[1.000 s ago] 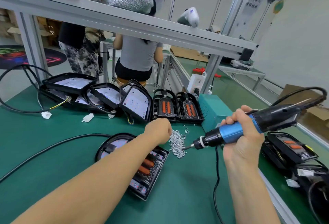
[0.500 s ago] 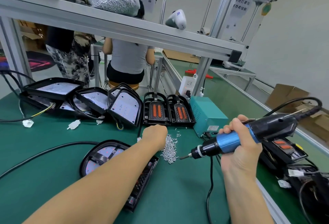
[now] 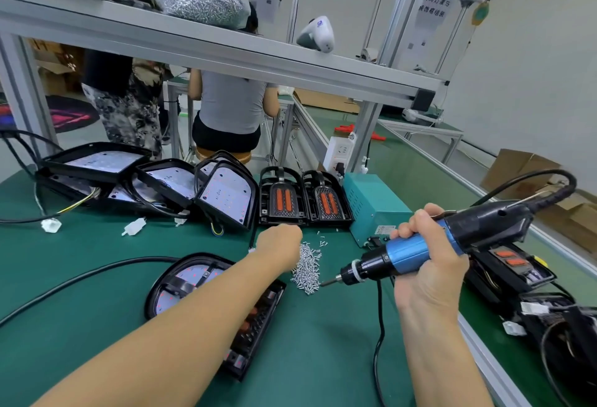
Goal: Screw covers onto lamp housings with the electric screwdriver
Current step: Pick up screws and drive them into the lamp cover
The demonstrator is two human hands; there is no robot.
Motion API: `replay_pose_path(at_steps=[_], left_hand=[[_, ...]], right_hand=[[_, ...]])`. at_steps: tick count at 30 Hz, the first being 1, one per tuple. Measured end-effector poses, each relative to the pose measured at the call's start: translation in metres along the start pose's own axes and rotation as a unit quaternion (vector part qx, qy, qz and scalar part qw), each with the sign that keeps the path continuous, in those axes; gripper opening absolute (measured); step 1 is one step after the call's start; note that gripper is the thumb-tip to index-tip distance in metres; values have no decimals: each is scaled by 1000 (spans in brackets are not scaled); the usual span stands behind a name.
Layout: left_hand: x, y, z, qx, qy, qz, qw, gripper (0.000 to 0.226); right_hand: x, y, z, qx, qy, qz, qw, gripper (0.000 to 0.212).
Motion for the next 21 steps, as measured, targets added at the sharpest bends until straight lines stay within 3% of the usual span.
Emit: replay_pose_path(at_steps=[2,4,7,9,14,18,21], left_hand=[[-2,-11,5,-133,3,12,991,21],[-11,-22,15,-287,3,40,957,15],[-34,-30,36,-501,-1,93,861,10],[-51,-28,50,-589,-4,113,800,9],[-92,-23,76,-708,-37,132,693,22],[-114,-26,88,-732,-45,131,667,28],[-125,-27,93,-744,-41,120,655,19]], right_hand=[[1,0,2,7,0,-1,1000,16],[1,0,5,18,3,-5,1000,16],[0,3,8,40,9,-9,999,17],[-2,7,10,58,14,-4,998,15],[-11,23,13,106,42,0,993,15],[-19,42,15,143,53,12,988,13],[-28,54,15,162,61,24,985,12]])
Point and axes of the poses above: each hand's wrist, its own x-axis towards the middle knuckle, its own y-axis out of the palm, z = x × y, the point moved 1 cm from there along x, towards the middle knuckle, and after that the axes turned 12 degrees about -y, right-handed, at the moved point
